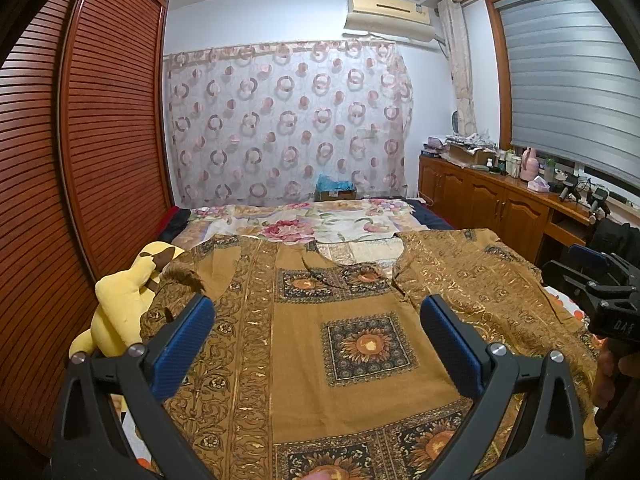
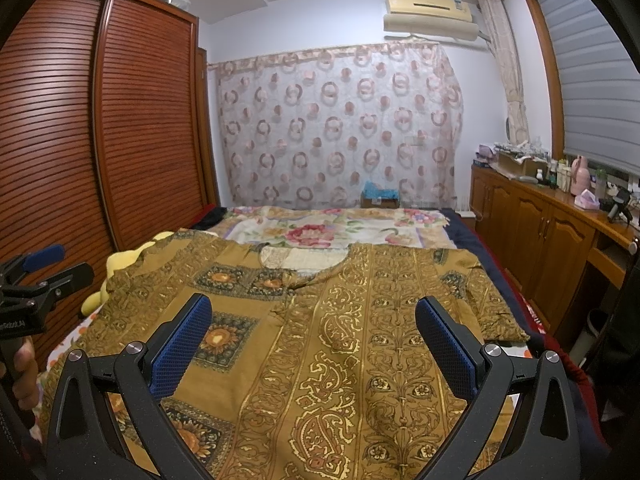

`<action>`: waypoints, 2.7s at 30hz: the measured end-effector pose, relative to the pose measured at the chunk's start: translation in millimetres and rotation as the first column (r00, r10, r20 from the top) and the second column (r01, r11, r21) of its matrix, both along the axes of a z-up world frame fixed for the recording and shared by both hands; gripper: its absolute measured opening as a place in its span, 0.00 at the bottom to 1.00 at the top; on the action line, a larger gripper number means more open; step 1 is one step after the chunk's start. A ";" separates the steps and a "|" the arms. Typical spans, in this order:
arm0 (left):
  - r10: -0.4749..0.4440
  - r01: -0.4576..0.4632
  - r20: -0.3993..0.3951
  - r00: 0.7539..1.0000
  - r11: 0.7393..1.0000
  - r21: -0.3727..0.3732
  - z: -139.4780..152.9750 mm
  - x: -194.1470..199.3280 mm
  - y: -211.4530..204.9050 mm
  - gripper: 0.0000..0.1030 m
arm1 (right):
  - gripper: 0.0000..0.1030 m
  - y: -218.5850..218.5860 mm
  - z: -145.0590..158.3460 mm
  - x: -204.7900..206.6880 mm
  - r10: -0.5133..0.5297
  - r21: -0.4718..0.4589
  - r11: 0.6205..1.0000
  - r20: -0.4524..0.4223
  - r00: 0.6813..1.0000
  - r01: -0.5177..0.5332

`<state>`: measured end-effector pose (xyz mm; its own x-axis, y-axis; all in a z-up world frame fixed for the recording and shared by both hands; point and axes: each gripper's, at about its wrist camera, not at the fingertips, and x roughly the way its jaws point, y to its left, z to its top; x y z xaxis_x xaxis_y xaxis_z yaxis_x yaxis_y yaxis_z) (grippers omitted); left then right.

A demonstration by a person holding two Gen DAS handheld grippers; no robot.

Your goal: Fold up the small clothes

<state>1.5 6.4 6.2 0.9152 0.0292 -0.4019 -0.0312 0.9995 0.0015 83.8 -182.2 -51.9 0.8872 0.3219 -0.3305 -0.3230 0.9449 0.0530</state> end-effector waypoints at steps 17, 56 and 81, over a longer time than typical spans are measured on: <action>0.044 -0.043 -0.097 0.994 0.999 0.008 -28.8 62.6 55.7 1.00 | 1.00 30.6 -20.1 50.2 0.102 -0.049 0.993 -0.068 0.992 -0.105; 0.183 -0.300 -0.363 0.914 0.906 -0.298 -97.0 99.9 249.9 0.74 | 1.00 99.4 -60.0 190.5 0.267 -0.090 0.944 -0.360 0.894 -0.318; 0.086 -0.174 -0.313 0.946 0.948 -0.265 -65.4 132.2 236.8 0.02 | 1.00 88.3 -62.7 196.2 0.252 -0.071 0.953 -0.353 0.901 -0.294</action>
<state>133.6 243.2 -59.2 0.7505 -0.0167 -0.6607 -0.2026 0.9457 -0.2540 280.0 -93.9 -114.7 0.5997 0.4748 -0.6442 -0.5520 0.8282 0.0965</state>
